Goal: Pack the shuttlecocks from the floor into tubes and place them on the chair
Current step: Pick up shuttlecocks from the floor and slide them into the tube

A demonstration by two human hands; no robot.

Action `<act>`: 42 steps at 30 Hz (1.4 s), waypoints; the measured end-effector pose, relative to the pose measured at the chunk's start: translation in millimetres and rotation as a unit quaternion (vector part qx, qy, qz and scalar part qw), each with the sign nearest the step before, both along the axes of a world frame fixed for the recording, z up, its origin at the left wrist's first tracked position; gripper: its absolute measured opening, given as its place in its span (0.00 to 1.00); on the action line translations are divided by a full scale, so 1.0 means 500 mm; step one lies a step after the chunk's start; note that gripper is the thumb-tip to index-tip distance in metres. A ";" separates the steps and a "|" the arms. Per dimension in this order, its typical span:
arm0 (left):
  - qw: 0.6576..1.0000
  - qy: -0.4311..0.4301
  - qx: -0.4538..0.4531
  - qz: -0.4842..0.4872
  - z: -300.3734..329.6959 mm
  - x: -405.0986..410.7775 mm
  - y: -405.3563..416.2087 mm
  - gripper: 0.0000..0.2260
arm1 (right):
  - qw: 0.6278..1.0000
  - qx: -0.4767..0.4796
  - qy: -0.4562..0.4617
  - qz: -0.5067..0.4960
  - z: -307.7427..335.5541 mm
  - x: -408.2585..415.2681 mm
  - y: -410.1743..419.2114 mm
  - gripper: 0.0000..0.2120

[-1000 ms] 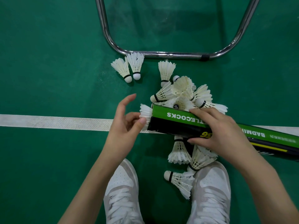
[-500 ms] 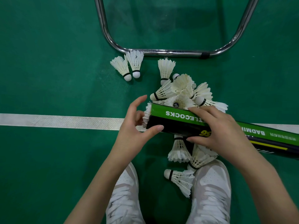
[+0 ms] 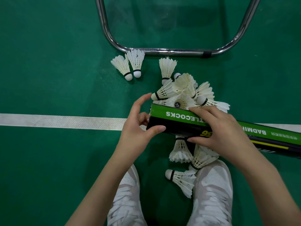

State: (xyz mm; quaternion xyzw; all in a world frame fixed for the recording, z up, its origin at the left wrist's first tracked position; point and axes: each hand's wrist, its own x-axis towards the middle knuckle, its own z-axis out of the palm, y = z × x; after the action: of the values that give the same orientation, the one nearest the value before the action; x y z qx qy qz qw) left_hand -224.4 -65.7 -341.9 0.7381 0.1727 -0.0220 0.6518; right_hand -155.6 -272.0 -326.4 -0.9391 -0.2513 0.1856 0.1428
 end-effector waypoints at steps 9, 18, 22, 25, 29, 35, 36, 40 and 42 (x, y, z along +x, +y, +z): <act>0.997 0.000 -0.056 -0.060 0.008 -0.001 -0.003 0.34 | 1.000 0.004 -0.005 0.007 0.001 -0.002 0.006 0.37; 0.999 0.009 -0.009 -0.043 0.010 0.001 -0.010 0.39 | 1.000 0.004 -0.003 0.007 0.004 -0.002 0.007 0.37; 1.000 0.000 -0.001 -0.026 0.007 0.007 -0.015 0.41 | 1.000 0.003 0.000 0.008 0.004 0.000 0.011 0.37; 1.000 -0.002 -0.012 -0.021 0.005 0.009 -0.014 0.42 | 1.000 0.002 0.001 0.008 0.005 0.001 0.011 0.37; 0.999 0.001 -0.032 -0.039 0.003 0.011 -0.007 0.43 | 1.000 0.004 -0.001 0.012 0.005 -0.002 0.012 0.37; 0.995 0.026 -0.026 -0.089 0.009 0.011 -0.005 0.42 | 1.000 0.011 -0.004 0.019 0.007 -0.003 0.014 0.36; 0.995 0.026 -0.029 -0.092 0.008 0.011 -0.003 0.42 | 1.000 0.012 -0.004 0.019 0.007 -0.003 0.014 0.36; 0.996 0.011 -0.020 -0.089 0.013 0.010 0.000 0.42 | 1.000 0.019 -0.013 0.019 0.009 -0.003 0.015 0.36; 0.998 0.004 -0.002 -0.067 0.020 0.011 -0.003 0.41 | 0.999 0.022 -0.025 0.019 0.011 -0.002 0.017 0.37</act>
State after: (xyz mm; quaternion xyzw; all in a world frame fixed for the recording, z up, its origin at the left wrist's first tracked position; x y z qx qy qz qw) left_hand -219.1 -67.1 -331.8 0.7464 0.1256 -0.0691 0.6499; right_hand -156.3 -263.6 -321.0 -0.9353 -0.2764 0.1589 0.1532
